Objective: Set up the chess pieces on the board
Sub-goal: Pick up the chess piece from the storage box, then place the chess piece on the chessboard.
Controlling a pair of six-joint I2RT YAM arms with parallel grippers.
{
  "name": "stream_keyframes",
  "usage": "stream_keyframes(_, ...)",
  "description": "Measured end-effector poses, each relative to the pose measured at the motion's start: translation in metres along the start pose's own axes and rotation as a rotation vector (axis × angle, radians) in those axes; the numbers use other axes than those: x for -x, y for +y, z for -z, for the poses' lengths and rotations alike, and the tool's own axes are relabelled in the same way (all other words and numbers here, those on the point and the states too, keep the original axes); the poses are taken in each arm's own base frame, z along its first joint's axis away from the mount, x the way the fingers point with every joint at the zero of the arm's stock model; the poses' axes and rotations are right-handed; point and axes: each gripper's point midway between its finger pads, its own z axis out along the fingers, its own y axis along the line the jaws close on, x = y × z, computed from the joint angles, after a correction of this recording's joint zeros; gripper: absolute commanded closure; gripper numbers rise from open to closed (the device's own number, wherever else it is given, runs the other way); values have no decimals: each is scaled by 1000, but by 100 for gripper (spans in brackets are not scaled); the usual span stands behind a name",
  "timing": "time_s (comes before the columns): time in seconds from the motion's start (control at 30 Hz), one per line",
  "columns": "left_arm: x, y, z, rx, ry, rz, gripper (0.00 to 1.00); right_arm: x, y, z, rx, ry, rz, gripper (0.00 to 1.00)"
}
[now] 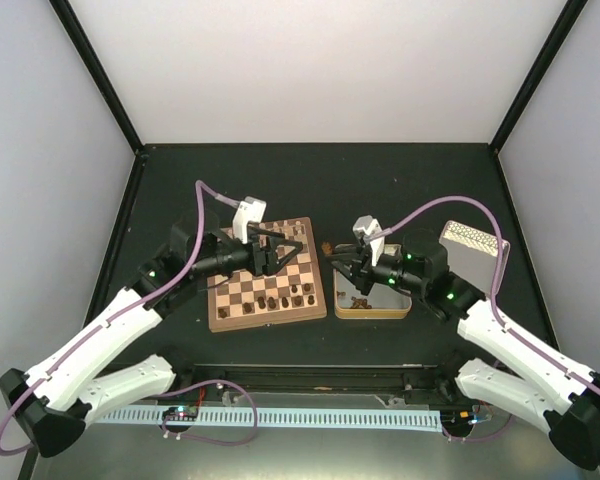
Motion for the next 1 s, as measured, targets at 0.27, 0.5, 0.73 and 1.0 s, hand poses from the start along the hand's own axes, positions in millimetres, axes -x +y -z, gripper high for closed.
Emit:
stream_keyframes(0.27, -13, -36, -16, -231, 150, 19, 41, 6, 44, 5, 246, 14, 106, 97)
stream_keyframes(0.5, -26, -54, -14, -368, 236, 9, 63, 3, 61, 2, 371, 60, 90, 96)
stream_keyframes(0.73, -30, -61, -10, -419, 256, -35, 77, 3, 72, 4, 449, 80, 78, 96)
stream_keyframes(1.0, -36, -58, -14, -432, 284, -44, 78, 1, 74, 4, 468, 96, 57, 96)
